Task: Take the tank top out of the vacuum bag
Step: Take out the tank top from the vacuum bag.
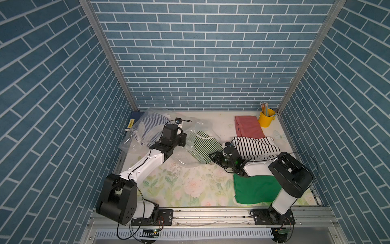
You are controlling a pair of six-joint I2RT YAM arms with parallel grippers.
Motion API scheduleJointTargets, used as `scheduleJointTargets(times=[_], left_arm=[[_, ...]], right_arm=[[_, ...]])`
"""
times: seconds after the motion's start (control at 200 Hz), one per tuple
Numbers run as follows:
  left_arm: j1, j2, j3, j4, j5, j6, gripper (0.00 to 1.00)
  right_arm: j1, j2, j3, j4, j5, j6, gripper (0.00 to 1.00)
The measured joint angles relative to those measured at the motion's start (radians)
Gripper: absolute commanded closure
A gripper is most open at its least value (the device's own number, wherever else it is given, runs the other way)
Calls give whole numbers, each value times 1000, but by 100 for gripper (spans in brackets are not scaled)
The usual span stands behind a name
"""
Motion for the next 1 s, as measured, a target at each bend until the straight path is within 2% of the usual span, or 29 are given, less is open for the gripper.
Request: scheduleJointTargets(times=[0.195,0.75,1.0], left_arm=[[0,0,0,0,0,0,99],[1,0,0,0,0,0,99],[1,0,0,9,3,-1,99]], right_arm=[[0,12,-2,38,-7,26,41],[-1,-6,-47,78,-16,64,39],[-35,97,44,130,-19,79,42]])
